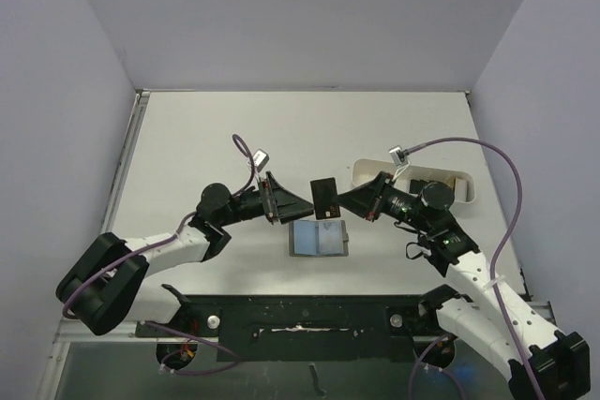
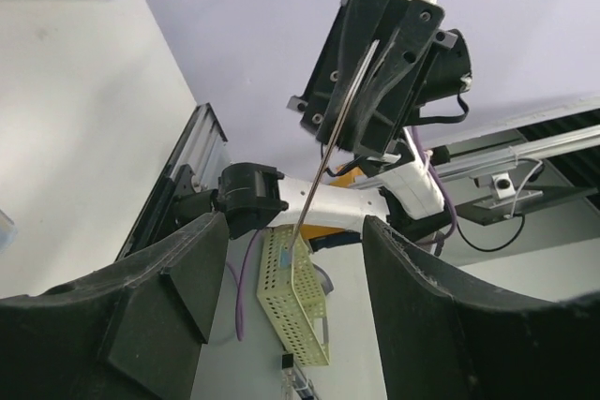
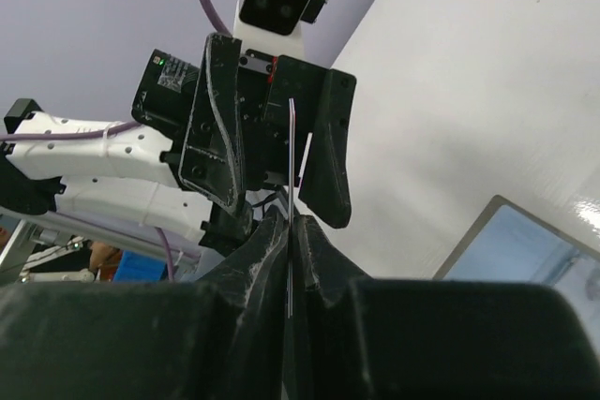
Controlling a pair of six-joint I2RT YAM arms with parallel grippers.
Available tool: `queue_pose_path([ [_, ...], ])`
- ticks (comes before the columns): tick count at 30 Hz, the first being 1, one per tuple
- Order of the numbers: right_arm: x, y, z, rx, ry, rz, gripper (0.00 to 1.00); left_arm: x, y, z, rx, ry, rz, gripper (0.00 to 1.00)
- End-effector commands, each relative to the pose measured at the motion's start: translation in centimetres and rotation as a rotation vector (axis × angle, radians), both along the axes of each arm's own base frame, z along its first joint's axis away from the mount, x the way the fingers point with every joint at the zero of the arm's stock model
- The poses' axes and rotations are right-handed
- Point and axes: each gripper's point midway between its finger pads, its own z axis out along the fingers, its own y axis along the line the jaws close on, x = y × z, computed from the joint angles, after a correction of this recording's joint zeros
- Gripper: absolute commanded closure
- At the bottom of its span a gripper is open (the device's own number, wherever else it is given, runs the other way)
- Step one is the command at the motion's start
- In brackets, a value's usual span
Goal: Put the credit cards into the card holder
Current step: Pick up the credit card from the storage box.
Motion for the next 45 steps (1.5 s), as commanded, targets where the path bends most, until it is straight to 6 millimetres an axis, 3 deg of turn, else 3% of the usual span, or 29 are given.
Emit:
queue_pose_path([
  [1,-0.5,1.2,1.8,0.05,-0.058,0.021,1.0,-0.8,0.0,4.4,-0.144,-0.132,-0.019,0.41],
  [5,-0.5,1.6,0.9,0.037,-0.037,0.024,1.0,-1.1,0.0,4.9,-0.166,-0.145,-0.029,0.42],
  [8,-0.2,2.0,-0.1,0.009,-0.007,0.031,1.0,-1.1,-0.1,4.9,-0.166,-0.143,-0.03,0.49],
  [12,0.5,1.8,-2.3,-0.078,0.041,0.003,0.95,-0.9,0.0,4.2,-0.144,-0.131,-0.022,0.7],
  [16,0.9,1.3,-3.1,-0.119,0.048,-0.024,0.88,-0.6,0.2,3.0,-0.113,-0.105,0.007,1.0],
  [20,1.0,1.6,-3.3,-0.117,0.046,-0.015,0.76,-0.6,0.3,2.3,-0.098,-0.096,0.009,1.0],
  [24,1.0,2.0,-3.6,-0.115,0.055,0.012,0.73,-0.7,0.1,2.0,-0.09,-0.098,0.0,1.0],
  [29,1.0,1.7,-4.1,-0.129,0.061,0.002,0.88,-1.1,0.3,1.8,-0.089,-0.103,-0.015,0.93],
  [34,1.2,0.2,-4.6,-0.133,0.066,-0.013,0.98,-1.5,0.8,1.4,-0.091,-0.092,-0.016,0.93],
  [39,1.1,-0.9,-3.9,-0.121,0.043,-0.021,1.0,-1.6,0.9,1.4,-0.095,-0.094,-0.015,1.0],
  [45,1.3,-1.6,-3.5,-0.119,0.034,-0.045,1.0,-1.2,0.9,0.7,-0.074,-0.082,0.0,1.0],
])
